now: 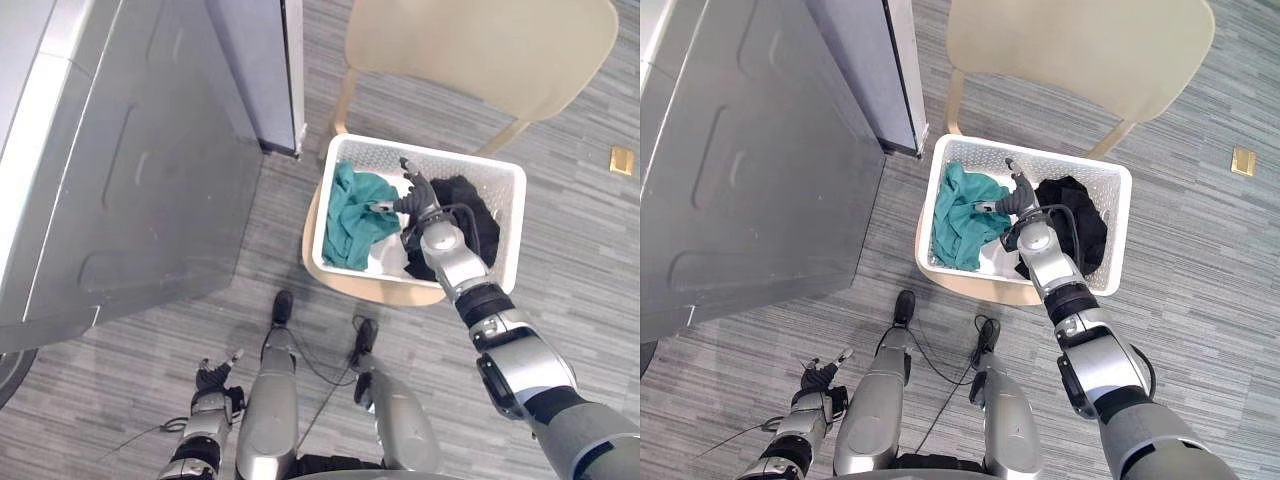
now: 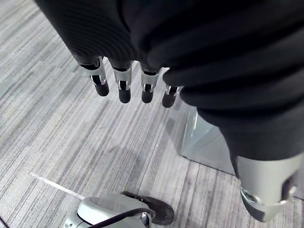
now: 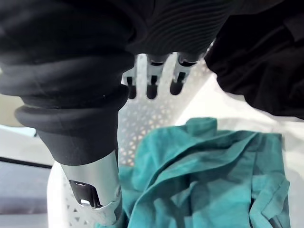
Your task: Pick up the laundry basket with both hands and put the clothes into the washing machine.
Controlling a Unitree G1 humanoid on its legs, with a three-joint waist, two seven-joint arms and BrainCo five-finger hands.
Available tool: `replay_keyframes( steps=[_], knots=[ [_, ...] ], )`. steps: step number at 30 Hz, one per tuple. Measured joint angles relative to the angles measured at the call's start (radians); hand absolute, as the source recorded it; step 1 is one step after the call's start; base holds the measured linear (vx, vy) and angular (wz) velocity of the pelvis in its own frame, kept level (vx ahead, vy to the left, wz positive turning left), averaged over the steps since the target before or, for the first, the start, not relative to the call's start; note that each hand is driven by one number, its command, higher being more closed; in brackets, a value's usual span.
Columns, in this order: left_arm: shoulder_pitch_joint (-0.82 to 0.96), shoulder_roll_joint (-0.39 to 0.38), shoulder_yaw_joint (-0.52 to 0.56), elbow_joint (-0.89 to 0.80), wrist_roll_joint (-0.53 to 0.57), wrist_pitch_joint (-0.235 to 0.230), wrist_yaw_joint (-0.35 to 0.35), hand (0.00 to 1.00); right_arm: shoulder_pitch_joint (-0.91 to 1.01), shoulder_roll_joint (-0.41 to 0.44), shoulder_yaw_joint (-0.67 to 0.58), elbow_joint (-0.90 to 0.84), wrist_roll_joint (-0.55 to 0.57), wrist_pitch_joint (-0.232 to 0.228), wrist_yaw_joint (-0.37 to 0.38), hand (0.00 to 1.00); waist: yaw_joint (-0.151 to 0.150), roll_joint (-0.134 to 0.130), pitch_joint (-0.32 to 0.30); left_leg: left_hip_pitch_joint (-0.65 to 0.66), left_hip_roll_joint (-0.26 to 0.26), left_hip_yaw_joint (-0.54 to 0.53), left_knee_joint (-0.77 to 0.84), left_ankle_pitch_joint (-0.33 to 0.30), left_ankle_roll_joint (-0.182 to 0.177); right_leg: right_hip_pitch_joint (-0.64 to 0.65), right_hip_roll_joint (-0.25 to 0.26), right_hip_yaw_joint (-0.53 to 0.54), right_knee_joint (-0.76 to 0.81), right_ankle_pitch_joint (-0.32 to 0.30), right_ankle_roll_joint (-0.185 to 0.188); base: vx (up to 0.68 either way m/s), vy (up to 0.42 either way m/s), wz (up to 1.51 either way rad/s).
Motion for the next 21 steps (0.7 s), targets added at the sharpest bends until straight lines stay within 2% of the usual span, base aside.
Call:
replay_keyframes(
  steps=[11, 15, 18, 21],
  knots=[
    [-0.019, -0.003, -0.001, 0.000, -0.057, -0.016, 0.041, 0.00, -0.160, -0.007, -0.059, 0.184, 0.041, 0.014, -0.037, 0.00, 0.008, -0.001, 0.012, -0.142, -0.003, -0.070, 0.047, 0.006, -0.004, -0.081, 0.010, -0.052, -0.012, 0.006, -0.008, 0.00, -0.008, 0.14],
    [-0.048, -0.018, -0.002, -0.002, -0.075, -0.023, 0.049, 0.00, -0.168, -0.045, -0.078, 0.257, 0.041, 0.018, -0.038, 0.00, 0.032, 0.010, 0.019, -0.199, -0.006, -0.091, 0.071, 0.006, -0.004, -0.118, 0.013, -0.072, -0.010, 0.008, -0.011, 0.00, 0.002, 0.11],
    [-0.051, -0.023, -0.001, -0.014, -0.076, -0.025, 0.062, 0.00, -0.182, -0.061, -0.079, 0.258, 0.038, 0.024, -0.039, 0.00, 0.034, 0.013, 0.021, -0.241, -0.005, -0.102, 0.086, 0.006, -0.004, -0.148, 0.017, -0.079, -0.009, 0.012, -0.016, -0.01, 0.003, 0.04],
    [-0.051, -0.034, 0.001, -0.042, -0.075, -0.031, 0.066, 0.00, -0.196, -0.093, -0.117, 0.232, 0.037, 0.023, -0.076, 0.00, 0.038, 0.020, 0.025, -0.283, -0.002, -0.115, 0.090, 0.006, -0.005, -0.187, 0.021, -0.087, -0.001, 0.013, -0.018, -0.02, 0.004, 0.03]
  ],
)
